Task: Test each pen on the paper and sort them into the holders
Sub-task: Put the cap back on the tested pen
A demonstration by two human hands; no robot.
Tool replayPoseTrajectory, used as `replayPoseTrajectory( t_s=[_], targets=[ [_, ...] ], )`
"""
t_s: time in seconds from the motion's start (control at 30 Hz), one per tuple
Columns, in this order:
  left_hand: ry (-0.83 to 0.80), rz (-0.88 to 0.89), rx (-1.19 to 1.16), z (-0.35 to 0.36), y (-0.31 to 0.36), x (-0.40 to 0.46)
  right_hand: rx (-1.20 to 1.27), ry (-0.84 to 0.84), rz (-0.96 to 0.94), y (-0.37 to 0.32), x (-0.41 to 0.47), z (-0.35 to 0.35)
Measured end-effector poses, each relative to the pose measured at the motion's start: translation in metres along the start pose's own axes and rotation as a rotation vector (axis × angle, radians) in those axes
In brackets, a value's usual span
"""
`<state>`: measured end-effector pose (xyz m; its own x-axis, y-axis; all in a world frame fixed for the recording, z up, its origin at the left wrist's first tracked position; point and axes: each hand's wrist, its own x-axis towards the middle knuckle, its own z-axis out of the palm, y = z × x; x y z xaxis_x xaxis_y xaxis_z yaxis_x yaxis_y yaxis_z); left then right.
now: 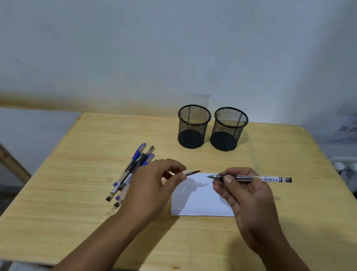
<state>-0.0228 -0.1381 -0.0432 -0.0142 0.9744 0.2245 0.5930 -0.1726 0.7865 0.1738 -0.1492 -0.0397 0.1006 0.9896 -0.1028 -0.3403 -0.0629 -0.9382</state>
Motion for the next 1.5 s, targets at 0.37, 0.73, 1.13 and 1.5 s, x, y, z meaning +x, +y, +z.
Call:
replayPoseTrajectory(
  t_s=[0.37,0.73,1.13,1.5],
  targets=[
    [0.051,0.202,-0.014,-0.008,0.017,-0.003,-0.251,-0.067,-0.162,-0.016,-0.008,0.011],
    [0.124,0.368,-0.03,-0.011,0.015,-0.003,-0.431,-0.042,-0.252,-0.017,-0.01,0.019],
    [0.053,0.195,-0.19,0.001,0.008,-0.001,-0.285,-0.076,-0.154,-0.006,0.007,0.029],
    [0.007,-0.164,-0.085,0.01,-0.043,0.104,-0.871,0.099,-0.374,-0.063,0.111,0.021]
  ],
)
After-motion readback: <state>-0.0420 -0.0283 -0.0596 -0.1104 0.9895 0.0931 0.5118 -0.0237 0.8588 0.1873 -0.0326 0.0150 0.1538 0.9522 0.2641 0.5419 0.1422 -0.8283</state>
